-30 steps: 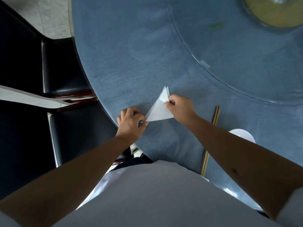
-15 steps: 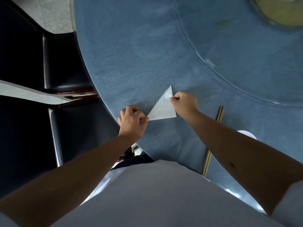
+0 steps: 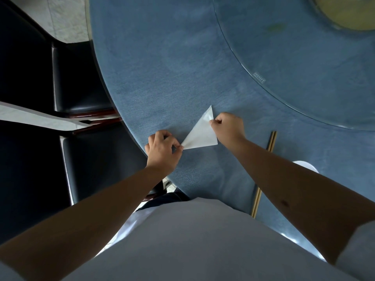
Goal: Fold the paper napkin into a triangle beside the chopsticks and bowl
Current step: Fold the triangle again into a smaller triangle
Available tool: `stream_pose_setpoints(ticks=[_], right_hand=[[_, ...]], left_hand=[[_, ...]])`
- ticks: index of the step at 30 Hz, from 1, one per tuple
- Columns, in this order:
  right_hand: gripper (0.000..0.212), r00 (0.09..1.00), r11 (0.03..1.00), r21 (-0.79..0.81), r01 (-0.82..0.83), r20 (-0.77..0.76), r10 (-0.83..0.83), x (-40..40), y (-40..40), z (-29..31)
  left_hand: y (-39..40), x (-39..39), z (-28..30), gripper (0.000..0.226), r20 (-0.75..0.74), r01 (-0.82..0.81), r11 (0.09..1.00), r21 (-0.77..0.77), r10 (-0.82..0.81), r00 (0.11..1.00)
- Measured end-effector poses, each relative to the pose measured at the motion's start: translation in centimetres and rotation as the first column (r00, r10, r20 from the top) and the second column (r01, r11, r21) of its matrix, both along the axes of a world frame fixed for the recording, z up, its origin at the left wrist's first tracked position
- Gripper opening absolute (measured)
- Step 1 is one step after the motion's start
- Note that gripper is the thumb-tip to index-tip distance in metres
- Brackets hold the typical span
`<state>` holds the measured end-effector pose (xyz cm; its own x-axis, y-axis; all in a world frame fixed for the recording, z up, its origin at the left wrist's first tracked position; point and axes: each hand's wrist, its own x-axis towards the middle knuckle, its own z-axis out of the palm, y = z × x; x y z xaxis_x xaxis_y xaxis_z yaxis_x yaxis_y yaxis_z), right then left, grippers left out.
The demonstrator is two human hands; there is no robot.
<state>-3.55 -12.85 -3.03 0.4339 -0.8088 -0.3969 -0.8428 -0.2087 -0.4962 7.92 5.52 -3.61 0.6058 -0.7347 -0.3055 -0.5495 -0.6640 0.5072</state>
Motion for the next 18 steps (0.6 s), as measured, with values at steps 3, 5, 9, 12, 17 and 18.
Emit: stream_pose_setpoints(ticks=[3, 5, 9, 12, 17, 18], right_hand=[[0.024, 1.0, 1.0, -0.015, 0.01, -0.017, -0.01, -0.1, -0.1, -0.2], [0.024, 1.0, 1.0, -0.01, 0.016, -0.014, -0.016, -0.1, 0.0, -0.4], [0.023, 0.989, 0.993, 0.006, 0.115, 0.095, -0.115, -0.8, 0.5, -0.2], [0.027, 0.986, 0.991, -0.116, 0.061, 0.163, -0.042, -2.3, 1.8, 0.4], [0.07, 0.773, 0.659, -0.417, -0.626, -0.219, 0.596, -5.8, 5.9, -0.8], [0.074, 0.745, 0.634, -0.402, -0.661, -0.25, 0.619, -6.3, 6.5, -1.3]], left_hand=[[0.0, 0.1, 0.0, 0.012, 0.003, 0.002, 1.0, 0.016, -0.003, 1.0], [-0.1, 0.1, -0.1, 0.013, 0.004, 0.003, 1.0, 0.025, -0.003, 1.0], [0.0, -0.1, 0.2, 0.03, 0.0, 0.002, 1.0, 0.017, -0.002, 1.0], [0.6, -0.4, 0.7, 0.05, 0.082, 0.129, 0.992, 0.012, -0.129, 0.988], [0.5, -1.8, 0.4, 0.078, 0.222, 0.56, 0.807, 0.186, -0.59, 0.776], [0.4, -2.0, 0.1, 0.08, 0.243, 0.591, 0.775, 0.222, -0.631, 0.736]])
